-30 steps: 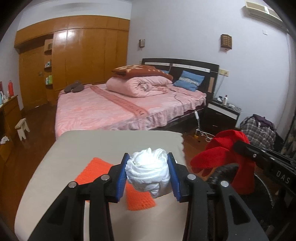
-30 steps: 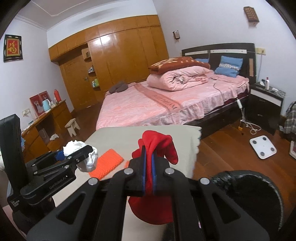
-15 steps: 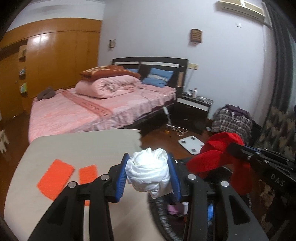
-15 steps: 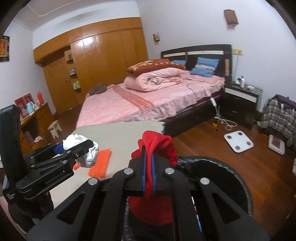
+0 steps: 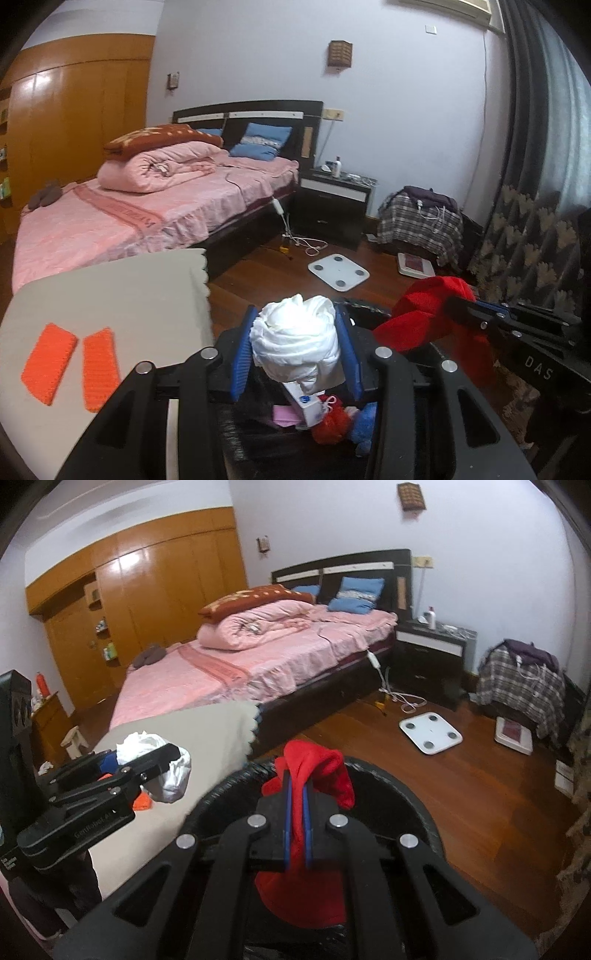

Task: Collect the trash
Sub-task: 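Carry the white cloth and red cloth over the bin and release them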

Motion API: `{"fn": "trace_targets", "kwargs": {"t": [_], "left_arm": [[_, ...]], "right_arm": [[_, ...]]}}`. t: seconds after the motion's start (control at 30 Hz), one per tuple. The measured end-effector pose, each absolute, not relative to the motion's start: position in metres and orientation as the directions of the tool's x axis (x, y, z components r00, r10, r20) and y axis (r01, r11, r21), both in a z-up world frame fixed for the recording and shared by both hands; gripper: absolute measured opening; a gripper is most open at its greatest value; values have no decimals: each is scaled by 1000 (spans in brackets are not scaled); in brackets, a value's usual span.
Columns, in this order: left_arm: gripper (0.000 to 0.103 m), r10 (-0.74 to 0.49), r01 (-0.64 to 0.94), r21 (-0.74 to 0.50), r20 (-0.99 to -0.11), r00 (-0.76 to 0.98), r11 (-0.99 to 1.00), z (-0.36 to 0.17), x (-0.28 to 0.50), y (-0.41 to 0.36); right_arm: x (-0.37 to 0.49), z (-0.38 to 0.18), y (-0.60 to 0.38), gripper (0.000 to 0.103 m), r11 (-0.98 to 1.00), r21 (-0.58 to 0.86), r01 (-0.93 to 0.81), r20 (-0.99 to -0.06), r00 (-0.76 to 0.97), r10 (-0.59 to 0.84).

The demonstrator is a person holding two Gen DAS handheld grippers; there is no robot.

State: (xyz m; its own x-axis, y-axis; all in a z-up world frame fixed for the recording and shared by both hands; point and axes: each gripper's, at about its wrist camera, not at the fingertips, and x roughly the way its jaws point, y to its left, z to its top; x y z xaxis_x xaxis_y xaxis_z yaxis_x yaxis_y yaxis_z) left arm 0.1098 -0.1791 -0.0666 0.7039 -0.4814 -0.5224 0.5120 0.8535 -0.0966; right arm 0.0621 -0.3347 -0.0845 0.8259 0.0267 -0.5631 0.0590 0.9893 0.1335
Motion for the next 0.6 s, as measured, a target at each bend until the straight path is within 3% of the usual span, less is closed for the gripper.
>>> {"fn": "trace_targets", "kwargs": {"t": [0.2,0.3,0.4,0.47,0.6], "left_arm": [[42,-508,542,-112,-544,668,833,-81,115,-198],[53,-520,559,-115,-553,651,821,-86,116,-206],[62,-537,570,-134,-559,632,811,-88,117,-206],[67,-526,561,-125,-558,642,818,-87,119,-202],[78,-493,522,-116,-547,676,845,-83,121,-185]], "right_arm": [[57,-98,-349,5,986,127,105,-585,811,-11],[56,-103,-353,9,986,117,121,-597,802,-27],[55,-110,-357,36,983,105,148,-612,789,-53],[53,-110,-358,45,982,106,156,-610,790,-60],[50,-107,-356,84,980,90,180,-592,800,-92]]}}
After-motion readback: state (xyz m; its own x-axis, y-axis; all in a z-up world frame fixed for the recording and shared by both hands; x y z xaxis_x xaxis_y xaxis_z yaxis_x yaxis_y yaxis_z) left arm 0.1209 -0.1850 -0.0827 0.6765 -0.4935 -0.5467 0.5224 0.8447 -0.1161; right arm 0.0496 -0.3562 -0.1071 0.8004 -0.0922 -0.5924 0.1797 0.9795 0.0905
